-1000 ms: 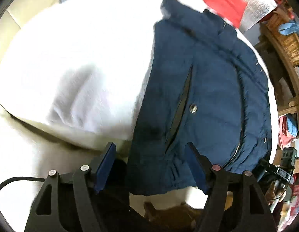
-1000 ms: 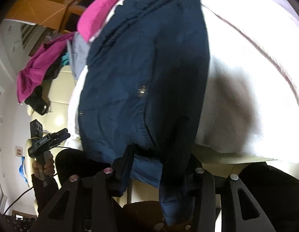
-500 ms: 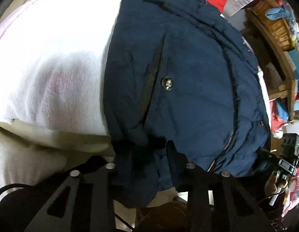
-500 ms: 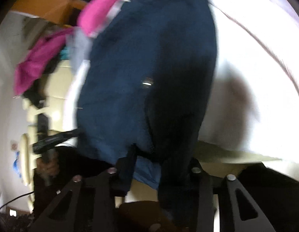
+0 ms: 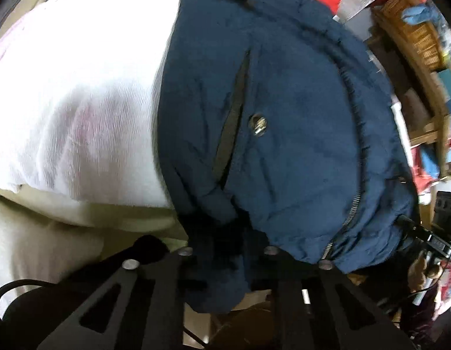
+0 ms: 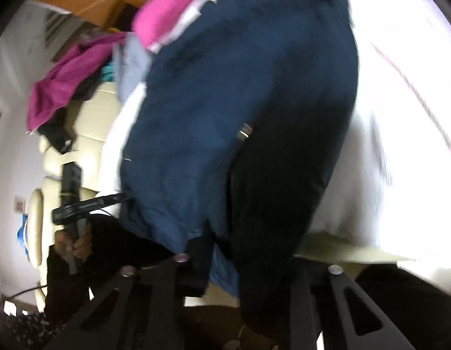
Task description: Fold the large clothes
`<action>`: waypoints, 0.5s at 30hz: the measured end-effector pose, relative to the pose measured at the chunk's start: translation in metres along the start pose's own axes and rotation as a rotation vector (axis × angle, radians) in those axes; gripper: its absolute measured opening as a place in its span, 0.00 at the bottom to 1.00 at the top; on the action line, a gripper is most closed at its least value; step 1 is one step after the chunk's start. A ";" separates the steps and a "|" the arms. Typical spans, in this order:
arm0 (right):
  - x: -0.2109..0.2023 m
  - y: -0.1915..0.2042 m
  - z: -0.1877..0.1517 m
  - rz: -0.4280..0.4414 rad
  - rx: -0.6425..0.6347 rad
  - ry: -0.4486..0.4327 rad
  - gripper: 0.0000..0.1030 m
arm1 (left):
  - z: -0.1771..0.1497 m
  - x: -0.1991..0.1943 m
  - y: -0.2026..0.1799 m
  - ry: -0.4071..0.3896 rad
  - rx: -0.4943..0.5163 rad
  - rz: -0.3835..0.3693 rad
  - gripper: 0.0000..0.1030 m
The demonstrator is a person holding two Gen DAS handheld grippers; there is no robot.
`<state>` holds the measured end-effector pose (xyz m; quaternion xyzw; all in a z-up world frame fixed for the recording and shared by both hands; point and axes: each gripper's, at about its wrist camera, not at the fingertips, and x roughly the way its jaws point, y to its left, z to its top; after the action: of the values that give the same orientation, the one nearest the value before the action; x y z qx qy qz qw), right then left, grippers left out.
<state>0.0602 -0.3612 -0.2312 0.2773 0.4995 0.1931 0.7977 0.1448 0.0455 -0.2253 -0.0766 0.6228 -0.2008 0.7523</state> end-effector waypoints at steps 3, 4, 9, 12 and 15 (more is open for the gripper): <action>-0.017 0.017 0.012 0.033 -0.054 -0.063 0.14 | 0.008 -0.030 -0.007 -0.063 0.031 -0.094 0.09; -0.021 0.023 0.018 0.040 -0.069 -0.083 0.14 | 0.014 -0.042 -0.010 -0.087 0.041 -0.125 0.09; -0.035 0.036 0.053 0.107 -0.066 -0.204 0.13 | 0.048 -0.080 -0.013 -0.197 0.054 -0.260 0.08; -0.056 0.024 0.080 0.134 -0.035 -0.305 0.13 | 0.081 -0.096 -0.014 -0.267 0.038 -0.297 0.09; -0.064 0.008 0.117 0.153 0.029 -0.396 0.13 | 0.122 -0.090 -0.014 -0.311 -0.006 -0.311 0.09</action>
<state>0.1386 -0.4215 -0.1414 0.3583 0.3131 0.1877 0.8593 0.2468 0.0523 -0.1123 -0.2043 0.4803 -0.2984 0.7991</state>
